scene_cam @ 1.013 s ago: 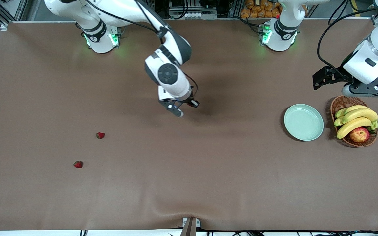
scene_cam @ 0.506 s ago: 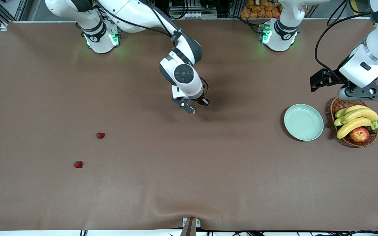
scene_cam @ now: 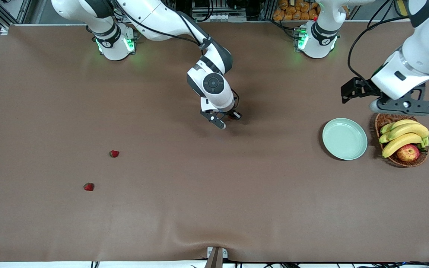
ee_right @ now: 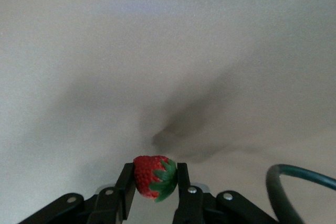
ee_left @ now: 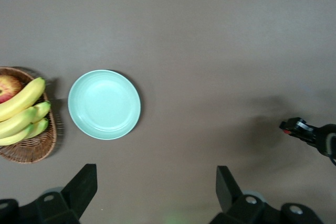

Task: Collect all strawberries into plate
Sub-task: 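Set the strawberry down with the right gripper while the left gripper approaches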

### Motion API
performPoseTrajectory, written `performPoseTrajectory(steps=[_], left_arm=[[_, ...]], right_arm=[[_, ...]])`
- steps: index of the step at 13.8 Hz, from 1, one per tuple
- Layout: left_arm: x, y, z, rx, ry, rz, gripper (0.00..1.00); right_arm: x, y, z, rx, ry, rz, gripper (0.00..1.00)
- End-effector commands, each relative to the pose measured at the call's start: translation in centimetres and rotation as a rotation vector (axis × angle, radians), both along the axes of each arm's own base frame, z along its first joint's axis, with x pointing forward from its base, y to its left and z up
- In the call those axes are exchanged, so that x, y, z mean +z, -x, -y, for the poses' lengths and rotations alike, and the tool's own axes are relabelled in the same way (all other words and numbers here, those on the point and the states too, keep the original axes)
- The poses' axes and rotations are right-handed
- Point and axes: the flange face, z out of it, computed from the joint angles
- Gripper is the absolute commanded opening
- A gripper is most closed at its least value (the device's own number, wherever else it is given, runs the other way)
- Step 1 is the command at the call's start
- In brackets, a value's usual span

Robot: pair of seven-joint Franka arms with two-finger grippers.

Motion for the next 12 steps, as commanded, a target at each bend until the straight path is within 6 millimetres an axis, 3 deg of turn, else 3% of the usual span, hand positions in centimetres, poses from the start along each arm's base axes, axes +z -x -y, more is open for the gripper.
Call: performPoseTrajectory(steps=[1,2,3,6,9,12], left_arm=[[0.2,-0.2,0.8,0.006,0.026,0.014,1.00],[0.1,-0.3,0.8,0.008,0.033,0.011,1.00],[0.1,-0.3,0.9,0.009,0.044,0.010,1.00],[-0.5,-0.4,2.0,0.063,0.062,0.006,1.00],[-1.8,0.1,5.4,0.105,0.064,0.003,1.00],[-3.8,1.1,8.3,0.130,0.061,-0.010,1.00]], right_arm=[[-0.4,-0.4,-0.5,-0.025,-0.003,0.004,0.61],[-0.3,-0.5,-0.5,-0.022,-0.003,0.006,0.71],[0.2,-0.8,-0.5,-0.024,-0.007,0.006,0.91],[2.7,-3.2,0.3,-0.048,-0.021,0.005,1.00],[7.3,-8.1,2.6,-0.078,-0.012,-0.041,1.00],[9.4,-11.1,4.9,-0.112,-0.021,-0.028,1.00]])
